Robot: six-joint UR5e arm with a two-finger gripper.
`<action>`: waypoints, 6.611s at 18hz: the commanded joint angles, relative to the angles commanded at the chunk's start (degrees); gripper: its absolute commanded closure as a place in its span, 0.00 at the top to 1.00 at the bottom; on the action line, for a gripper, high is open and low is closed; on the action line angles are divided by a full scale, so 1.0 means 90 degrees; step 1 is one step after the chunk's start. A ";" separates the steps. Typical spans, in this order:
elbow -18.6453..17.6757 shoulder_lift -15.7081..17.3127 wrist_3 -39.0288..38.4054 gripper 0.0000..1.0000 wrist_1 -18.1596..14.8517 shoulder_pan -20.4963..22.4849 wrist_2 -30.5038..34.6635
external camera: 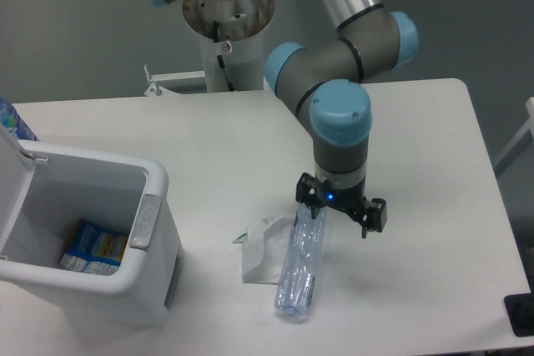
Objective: Place the trash in the trash can
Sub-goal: 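Move the open gripper over the white tissue beside the bottle, then lower the gripper and pinch the white tissue, then lift it, then carry the tissue over the white trash bin and lower it inside, then open the gripper to release the tissue and withdraw upward, then move the open gripper over the clear plastic bottle and lower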
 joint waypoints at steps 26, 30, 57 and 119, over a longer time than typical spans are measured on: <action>-0.0401 -0.0410 -0.0353 0.17 0.0156 -0.0851 -0.0059; -0.0381 -0.0352 -0.0401 0.00 0.0156 -0.0841 -0.0059; 0.0800 0.0605 -0.2558 0.00 0.0059 0.0057 -0.4247; 0.1767 -0.0703 -0.1105 1.00 -0.1182 0.0253 -0.1789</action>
